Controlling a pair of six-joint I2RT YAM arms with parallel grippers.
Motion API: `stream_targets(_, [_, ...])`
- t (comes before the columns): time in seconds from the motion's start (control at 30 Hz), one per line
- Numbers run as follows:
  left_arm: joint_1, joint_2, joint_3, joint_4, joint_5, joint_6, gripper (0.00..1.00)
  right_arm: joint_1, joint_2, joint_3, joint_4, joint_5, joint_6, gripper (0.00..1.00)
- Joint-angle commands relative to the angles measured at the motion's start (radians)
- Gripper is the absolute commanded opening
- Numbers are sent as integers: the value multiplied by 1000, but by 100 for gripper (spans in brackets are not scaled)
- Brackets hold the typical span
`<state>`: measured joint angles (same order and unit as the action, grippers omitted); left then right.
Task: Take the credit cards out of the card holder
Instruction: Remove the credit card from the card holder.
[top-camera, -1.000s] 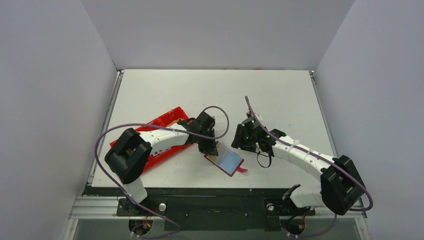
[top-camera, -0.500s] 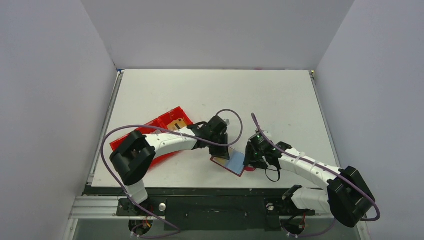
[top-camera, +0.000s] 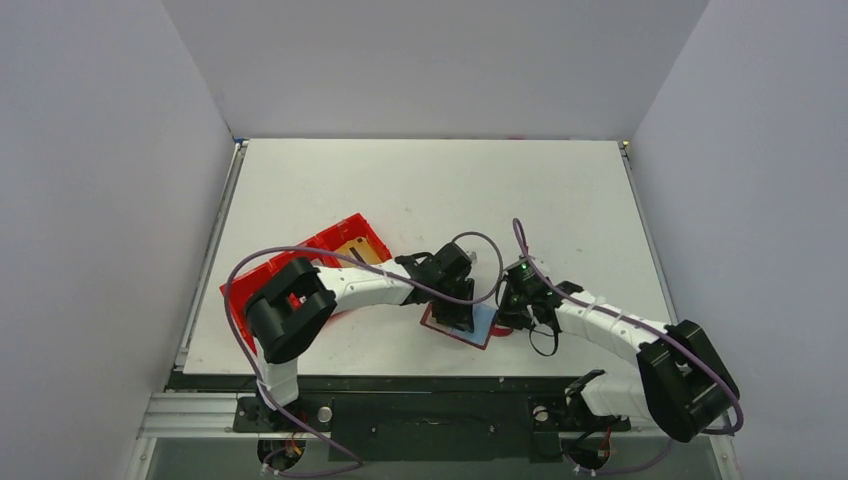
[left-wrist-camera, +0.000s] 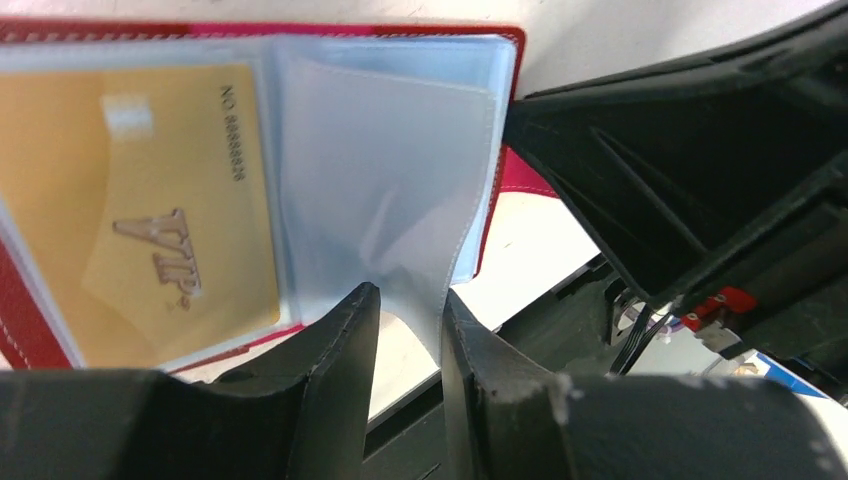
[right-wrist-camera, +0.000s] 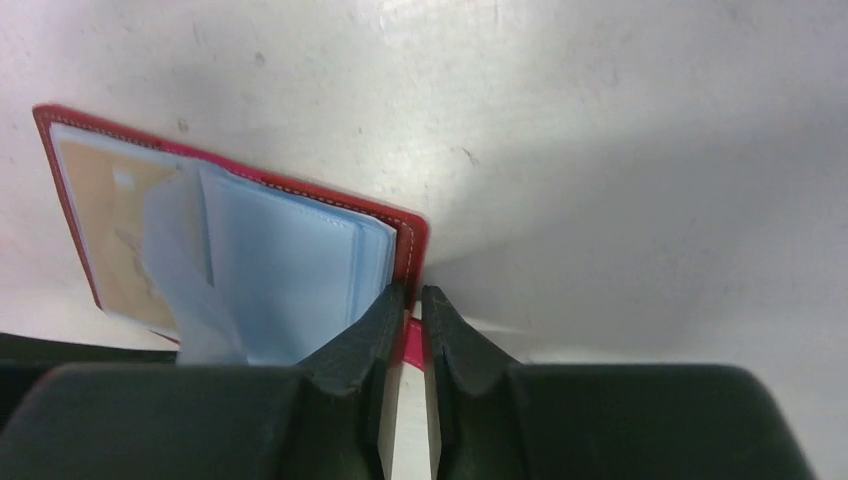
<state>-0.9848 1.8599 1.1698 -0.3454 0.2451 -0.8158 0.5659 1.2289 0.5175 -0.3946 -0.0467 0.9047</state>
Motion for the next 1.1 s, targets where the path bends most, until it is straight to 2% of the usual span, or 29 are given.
stream_targets(0.0, [-2, 26, 79, 54, 14, 4, 27, -51, 90, 49, 65, -1, -69, 9])
stream_targets(0.13, [0, 65, 126, 51, 13, 0, 29, -82, 191, 115, 93, -9, -119, 8])
stream_targets(0.17, [0, 80, 134, 50, 14, -1, 32, -88, 202, 124, 97, -9, -128, 8])
stream_targets(0.23, [0, 105, 166, 43, 17, 3, 35, -113, 226, 147, 95, -20, -144, 12])
stream_targets(0.27, [0, 114, 183, 37, 19, 5, 38, -132, 227, 160, 89, -24, -152, 18])
stream_targets(0.47, [13, 80, 208, 25, 17, 9, 46, -196, 134, 211, -7, -16, -190, 37])
stream_targets(0.6, [43, 7, 191, -2, 1, 13, 50, -205, 69, 246, -71, -16, -201, 42])
stream_targets(0.8, [110, -149, 118, -114, -86, 38, 53, -192, -18, 269, -118, -55, -180, 43])
stream_targets(0.87, [135, -189, 90, -172, -126, 42, 53, -161, -31, 279, -118, -77, -156, 43])
stream_targets(0.93, [160, -229, 42, -195, -137, 41, 48, -93, -21, 298, -114, -91, -132, 43])
stream_targets(1.07, [195, -263, -68, -152, -100, 40, 29, 58, 32, 308, -19, -139, -53, 43])
